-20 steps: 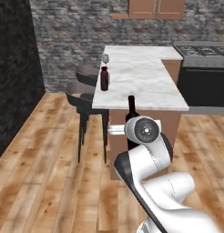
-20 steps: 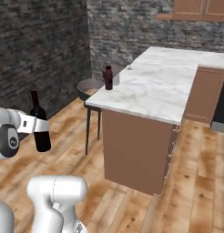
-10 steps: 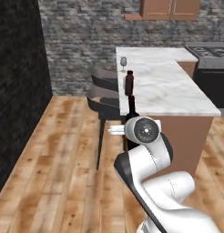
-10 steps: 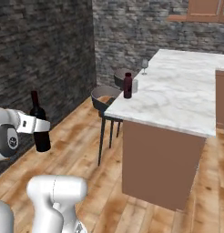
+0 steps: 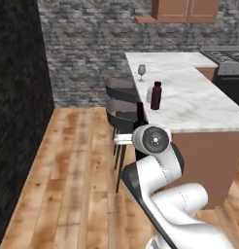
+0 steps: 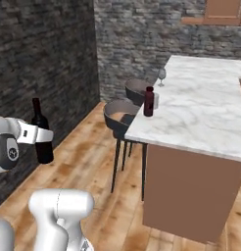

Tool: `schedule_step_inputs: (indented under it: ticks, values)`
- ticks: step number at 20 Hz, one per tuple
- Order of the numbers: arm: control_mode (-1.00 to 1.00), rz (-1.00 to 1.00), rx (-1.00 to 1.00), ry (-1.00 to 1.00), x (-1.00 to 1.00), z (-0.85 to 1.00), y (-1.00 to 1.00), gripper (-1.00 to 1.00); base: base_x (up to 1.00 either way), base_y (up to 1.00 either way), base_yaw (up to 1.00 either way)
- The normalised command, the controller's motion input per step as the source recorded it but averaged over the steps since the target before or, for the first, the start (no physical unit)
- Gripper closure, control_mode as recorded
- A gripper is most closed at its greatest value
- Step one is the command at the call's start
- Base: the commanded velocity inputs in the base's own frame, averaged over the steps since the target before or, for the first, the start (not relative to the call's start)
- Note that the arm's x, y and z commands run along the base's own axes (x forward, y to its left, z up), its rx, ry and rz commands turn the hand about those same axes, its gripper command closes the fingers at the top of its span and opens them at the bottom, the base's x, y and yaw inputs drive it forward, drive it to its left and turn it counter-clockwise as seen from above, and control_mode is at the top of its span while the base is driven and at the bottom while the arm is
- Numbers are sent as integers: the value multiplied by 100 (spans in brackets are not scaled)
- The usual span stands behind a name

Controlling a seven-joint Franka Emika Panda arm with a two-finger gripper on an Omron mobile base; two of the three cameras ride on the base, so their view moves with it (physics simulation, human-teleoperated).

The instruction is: There is a wine glass and glass cup on the dining counter. Place the wine bottle next to the wine glass and the juice bottle next to the glass cup.

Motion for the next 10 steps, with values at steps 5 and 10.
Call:
schedule_step_inputs:
  ticks: [5,10]
  values:
    - [100,0,0,0,0,0,0,100,68,45,-27]
    - [100,0,0,0,0,0,0,100,66,49,-23]
